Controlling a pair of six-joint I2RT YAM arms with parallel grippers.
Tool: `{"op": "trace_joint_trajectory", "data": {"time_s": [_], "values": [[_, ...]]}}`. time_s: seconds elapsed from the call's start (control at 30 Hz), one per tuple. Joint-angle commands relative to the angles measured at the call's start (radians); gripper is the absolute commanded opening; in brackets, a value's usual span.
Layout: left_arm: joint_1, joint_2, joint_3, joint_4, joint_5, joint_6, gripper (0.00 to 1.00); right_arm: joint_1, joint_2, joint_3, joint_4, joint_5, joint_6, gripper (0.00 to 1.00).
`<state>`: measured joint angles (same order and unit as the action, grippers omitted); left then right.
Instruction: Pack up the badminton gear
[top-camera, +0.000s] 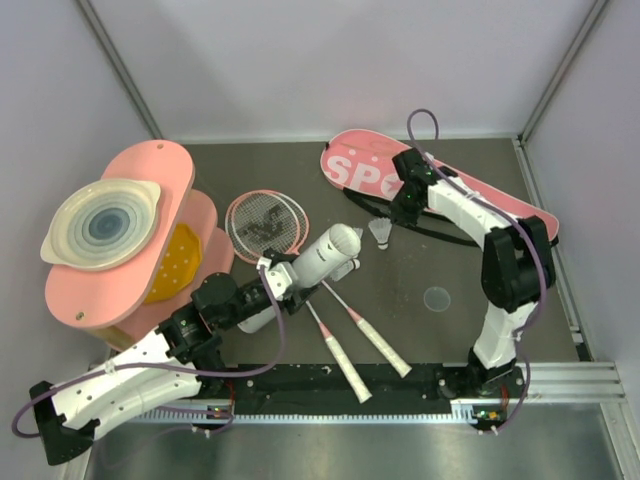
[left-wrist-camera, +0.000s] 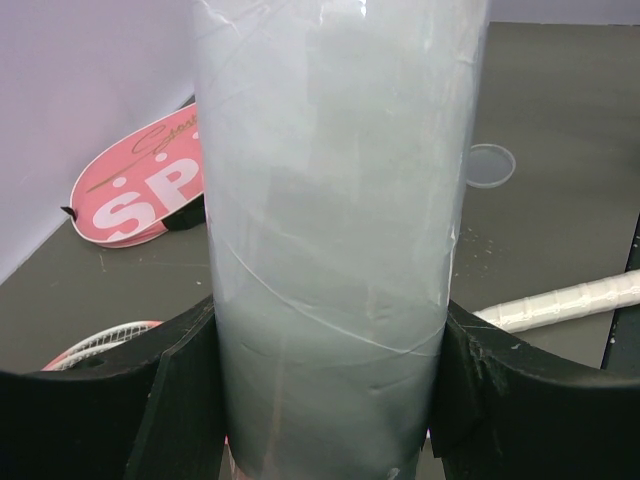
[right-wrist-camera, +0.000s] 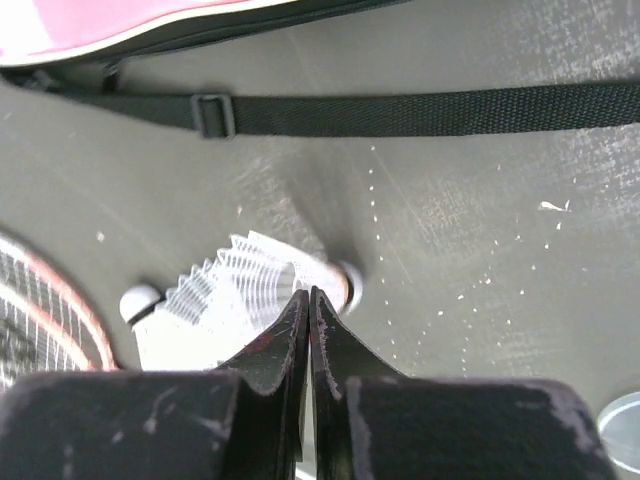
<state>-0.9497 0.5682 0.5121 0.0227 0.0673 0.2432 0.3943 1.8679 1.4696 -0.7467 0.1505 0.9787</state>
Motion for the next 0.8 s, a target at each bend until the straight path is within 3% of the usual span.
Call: {"op": "trace_joint_trajectory", "data": {"time_s": [0.0, 0.2, 0.4, 0.43, 0.47, 0.53, 0.57, 0.67, 0.77], "values": [[0.003, 0.001, 0.002, 0.066, 0.012, 0.022, 0.11, -0.008, -0.147, -0.104, 0.130, -0.054, -0.185, 0.00], [0.003, 0.004, -0.001, 0.068, 0.008, 0.027, 0.11, -0.018, -0.321, -0.401, 0.302, -0.199, -0.196, 0.00], [0.003, 0.013, 0.000, 0.068, 0.012, 0.024, 0.12, -0.017, -0.444, -0.577, 0.470, -0.293, -0.274, 0.02], [0.003, 0.012, -0.001, 0.068, 0.014, 0.024, 0.12, -0.012, -0.458, -0.578, 0.484, -0.293, -0.335, 0.10], [0.003, 0.013, -0.001, 0.068, 0.015, 0.025, 0.11, 0.000, -0.466, -0.572, 0.492, -0.293, -0.375, 0.29], [0.003, 0.015, -0.001, 0.068, 0.017, 0.024, 0.11, 0.055, -0.460, -0.503, 0.449, -0.197, -0.454, 0.51], [0.003, 0.015, -0.001, 0.068, 0.020, 0.022, 0.11, 0.073, -0.449, -0.477, 0.425, -0.162, -0.466, 0.68], [0.003, 0.015, -0.001, 0.068, 0.017, 0.022, 0.11, 0.113, -0.362, -0.347, 0.319, -0.028, -0.427, 0.78], [0.003, 0.012, -0.003, 0.068, 0.008, 0.024, 0.12, 0.139, -0.195, -0.131, 0.172, 0.092, -0.327, 0.79]]}}
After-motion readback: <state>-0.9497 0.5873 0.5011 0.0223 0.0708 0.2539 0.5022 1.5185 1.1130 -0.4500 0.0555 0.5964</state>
